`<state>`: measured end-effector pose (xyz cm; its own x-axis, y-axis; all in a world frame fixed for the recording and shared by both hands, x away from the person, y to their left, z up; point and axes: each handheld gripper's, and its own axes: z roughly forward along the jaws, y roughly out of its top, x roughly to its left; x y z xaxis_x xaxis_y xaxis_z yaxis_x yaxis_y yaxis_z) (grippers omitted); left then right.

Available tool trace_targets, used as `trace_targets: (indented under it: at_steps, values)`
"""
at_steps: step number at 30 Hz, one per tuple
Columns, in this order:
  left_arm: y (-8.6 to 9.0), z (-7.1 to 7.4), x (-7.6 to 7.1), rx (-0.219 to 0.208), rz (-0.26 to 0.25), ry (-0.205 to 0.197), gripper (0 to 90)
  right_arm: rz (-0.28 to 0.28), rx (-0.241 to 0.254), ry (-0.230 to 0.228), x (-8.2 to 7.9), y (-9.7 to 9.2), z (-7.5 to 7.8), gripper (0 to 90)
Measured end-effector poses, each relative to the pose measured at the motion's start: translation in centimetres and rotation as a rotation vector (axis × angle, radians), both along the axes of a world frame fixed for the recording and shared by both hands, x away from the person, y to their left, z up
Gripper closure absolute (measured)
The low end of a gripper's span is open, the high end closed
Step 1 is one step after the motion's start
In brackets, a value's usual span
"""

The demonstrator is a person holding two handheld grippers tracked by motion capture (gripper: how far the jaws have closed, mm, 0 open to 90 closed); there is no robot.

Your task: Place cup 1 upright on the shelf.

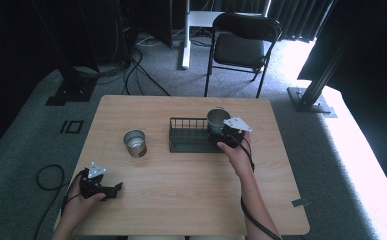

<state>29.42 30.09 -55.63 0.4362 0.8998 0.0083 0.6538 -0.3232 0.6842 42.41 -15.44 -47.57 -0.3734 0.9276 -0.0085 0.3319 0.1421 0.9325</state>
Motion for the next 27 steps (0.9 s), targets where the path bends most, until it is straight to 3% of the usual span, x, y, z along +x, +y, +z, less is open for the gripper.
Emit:
trace_targets:
  at_steps: [13, 27]
  values:
    - [0.0, 0.0, 0.0, 0.000, 0.000, 0.000, 0.4, 0.025, -0.001, -0.012, -2.1, -0.9, 0.1, 10.6]
    - [0.0, 0.0, 0.0, -0.001, 0.001, 0.000, 0.4, 0.020, -0.013, -0.017, -4.1, -3.3, -0.3, 10.7]
